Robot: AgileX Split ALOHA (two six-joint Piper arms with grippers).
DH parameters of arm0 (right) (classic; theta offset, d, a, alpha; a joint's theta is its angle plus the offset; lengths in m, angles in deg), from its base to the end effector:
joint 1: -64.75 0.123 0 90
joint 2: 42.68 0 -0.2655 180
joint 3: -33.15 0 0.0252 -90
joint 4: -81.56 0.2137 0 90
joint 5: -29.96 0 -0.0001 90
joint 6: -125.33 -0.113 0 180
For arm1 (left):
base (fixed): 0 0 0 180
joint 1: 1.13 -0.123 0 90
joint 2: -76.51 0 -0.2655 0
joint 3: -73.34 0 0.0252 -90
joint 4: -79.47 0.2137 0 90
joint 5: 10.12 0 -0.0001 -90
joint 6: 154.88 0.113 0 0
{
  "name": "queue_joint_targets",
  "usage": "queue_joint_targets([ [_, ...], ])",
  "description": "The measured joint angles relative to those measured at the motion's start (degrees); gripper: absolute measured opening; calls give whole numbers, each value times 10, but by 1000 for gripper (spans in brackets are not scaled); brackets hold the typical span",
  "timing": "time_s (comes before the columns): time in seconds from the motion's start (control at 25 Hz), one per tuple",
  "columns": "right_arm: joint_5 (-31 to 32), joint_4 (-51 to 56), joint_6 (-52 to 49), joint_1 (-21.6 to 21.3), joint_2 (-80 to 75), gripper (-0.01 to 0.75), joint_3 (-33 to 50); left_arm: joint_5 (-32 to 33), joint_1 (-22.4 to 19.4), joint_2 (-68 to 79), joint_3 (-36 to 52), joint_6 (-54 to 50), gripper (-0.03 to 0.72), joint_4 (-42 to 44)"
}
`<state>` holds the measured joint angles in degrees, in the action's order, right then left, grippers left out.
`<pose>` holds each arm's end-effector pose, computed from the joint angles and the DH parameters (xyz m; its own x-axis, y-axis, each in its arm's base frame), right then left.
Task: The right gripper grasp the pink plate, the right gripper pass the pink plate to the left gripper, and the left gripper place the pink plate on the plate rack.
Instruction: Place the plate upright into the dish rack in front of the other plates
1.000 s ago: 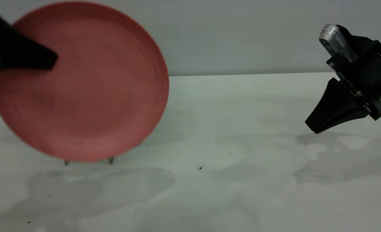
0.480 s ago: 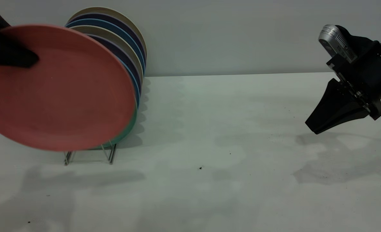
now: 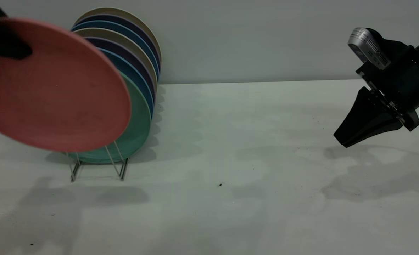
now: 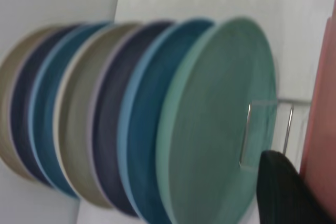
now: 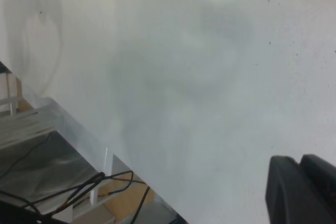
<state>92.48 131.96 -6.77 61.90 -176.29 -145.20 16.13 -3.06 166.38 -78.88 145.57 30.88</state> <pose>0.3461 0.0601 0.0992 -0.9753 -0.1863 -0.1187 -0.2168 0.7028 0.6776 0.2759 -0.0283 0.2353 0.0073 0.9119 -0.4104 0.7428 0.2698 0.6127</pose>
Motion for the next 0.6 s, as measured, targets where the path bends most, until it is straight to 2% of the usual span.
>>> queue_joint_targets([
  [0.16,0,0,0,0,0,25,0,37,0,9,-36,-24,121,16],
  [0.36,-1,0,0,0,0,29,0,107,0,54,-105,-94,121,100],
  [0.6,-1,0,0,0,0,37,0,111,0,98,-178,-132,121,151],
])
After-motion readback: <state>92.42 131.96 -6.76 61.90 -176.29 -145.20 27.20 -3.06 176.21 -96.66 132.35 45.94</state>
